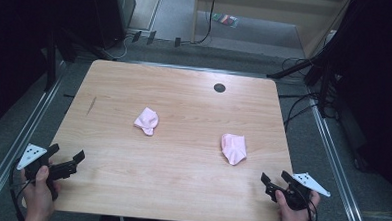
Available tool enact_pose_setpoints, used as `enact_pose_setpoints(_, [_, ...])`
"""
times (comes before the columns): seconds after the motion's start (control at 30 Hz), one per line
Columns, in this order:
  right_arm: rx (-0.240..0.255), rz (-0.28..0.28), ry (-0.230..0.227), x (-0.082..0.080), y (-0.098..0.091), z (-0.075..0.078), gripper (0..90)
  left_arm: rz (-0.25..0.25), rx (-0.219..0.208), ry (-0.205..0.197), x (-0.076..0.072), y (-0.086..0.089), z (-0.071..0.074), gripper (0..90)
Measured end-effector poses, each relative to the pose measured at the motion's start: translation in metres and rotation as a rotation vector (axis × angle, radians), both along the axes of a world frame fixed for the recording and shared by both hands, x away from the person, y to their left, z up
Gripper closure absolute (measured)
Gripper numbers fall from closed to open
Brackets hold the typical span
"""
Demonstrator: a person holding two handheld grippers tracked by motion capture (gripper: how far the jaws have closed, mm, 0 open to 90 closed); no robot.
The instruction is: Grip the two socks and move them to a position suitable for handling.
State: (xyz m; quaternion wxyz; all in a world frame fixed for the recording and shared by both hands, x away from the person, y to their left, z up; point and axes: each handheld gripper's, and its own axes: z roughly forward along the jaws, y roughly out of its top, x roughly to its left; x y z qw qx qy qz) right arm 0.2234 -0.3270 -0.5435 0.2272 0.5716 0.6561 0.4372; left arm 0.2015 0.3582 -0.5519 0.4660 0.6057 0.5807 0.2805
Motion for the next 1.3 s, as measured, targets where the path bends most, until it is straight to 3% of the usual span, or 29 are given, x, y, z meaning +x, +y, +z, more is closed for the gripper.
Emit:
enact_pose_setpoints(0.1, [-0.019,-0.004,-0.009,-0.001,0.002,0.001,16.8,-0.002,-0.002,0.001,0.001,0.0,0.0,0.5])
enact_pose_setpoints(0.2, [-0.071,0.006,0.004,-0.005,0.007,0.0,19.4,-0.007,-0.001,0.004,0.002,0.001,0.0,0.5])
enact_pose_setpoints(0.5, [-0.088,0.046,-0.008,-0.006,0.016,0.008,20.0,-0.014,0.006,0.005,0.002,0.0,0.0,0.5])
enact_pose_setpoints(0.57, [-0.055,0.047,-0.007,-0.006,0.016,0.011,20.1,-0.018,0.003,0.006,0.002,0.0,0.0,0.5])
enact_pose_setpoints(0.8, [-0.045,0.067,-0.011,-0.006,0.021,0.017,19.4,-0.043,0.021,0.027,0.006,-0.002,0.0,0.5])
enact_pose_setpoints(0.93, [-0.012,0.069,-0.003,-0.002,0.027,0.023,20.2,-0.048,0.015,0.022,0.004,-0.002,0.0,0.5])
enact_pose_setpoints(1.3, [-0.012,0.081,0.017,0.014,0.058,0.036,23.3,-0.06,0.012,0.033,0.006,-0.001,0.0,0.5])
